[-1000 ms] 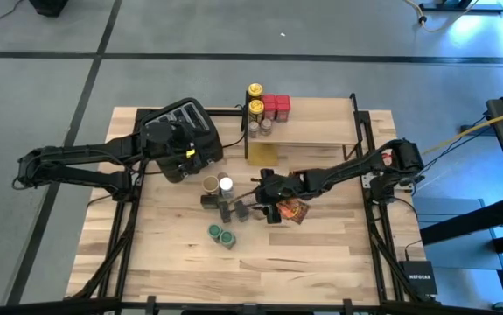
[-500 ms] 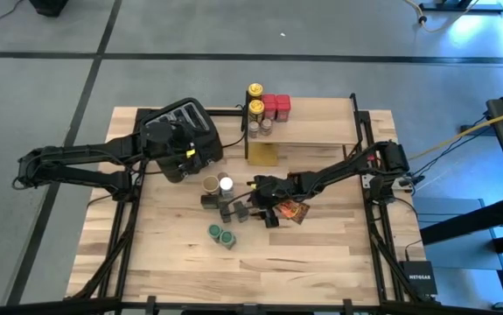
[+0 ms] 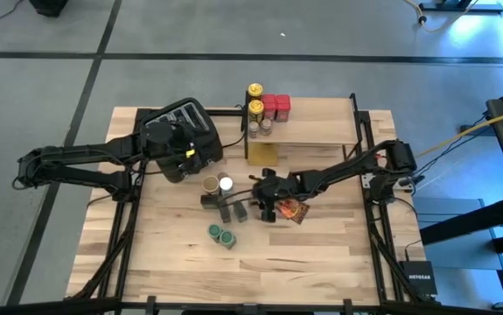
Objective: Shelf spices
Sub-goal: Put the brown seasoning bottle on the shelf
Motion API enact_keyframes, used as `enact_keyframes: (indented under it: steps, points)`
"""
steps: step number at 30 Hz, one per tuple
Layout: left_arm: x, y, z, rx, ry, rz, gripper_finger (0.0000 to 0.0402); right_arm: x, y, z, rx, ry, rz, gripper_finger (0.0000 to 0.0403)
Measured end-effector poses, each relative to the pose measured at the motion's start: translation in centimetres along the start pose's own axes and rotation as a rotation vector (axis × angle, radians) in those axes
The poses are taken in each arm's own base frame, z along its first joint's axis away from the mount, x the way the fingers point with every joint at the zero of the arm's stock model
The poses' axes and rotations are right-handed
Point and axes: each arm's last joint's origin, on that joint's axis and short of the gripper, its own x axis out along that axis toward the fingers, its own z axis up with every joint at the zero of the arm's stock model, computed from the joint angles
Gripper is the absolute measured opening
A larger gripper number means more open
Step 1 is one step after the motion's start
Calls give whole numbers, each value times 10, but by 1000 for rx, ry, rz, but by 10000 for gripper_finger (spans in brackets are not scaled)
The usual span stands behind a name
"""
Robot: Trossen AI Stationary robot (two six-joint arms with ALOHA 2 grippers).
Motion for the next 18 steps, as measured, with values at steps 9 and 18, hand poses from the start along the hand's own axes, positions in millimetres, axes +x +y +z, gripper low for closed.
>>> enact_keyframes:
  steps: [9, 18]
  points:
    - [0, 0, 0, -3, -1, 0, 290, -9, 34, -12, 233, 22, -199, 156]
    - [0, 0, 0, -4, -1, 0, 290, -18, 75, -24, 288, -39, -258, 162]
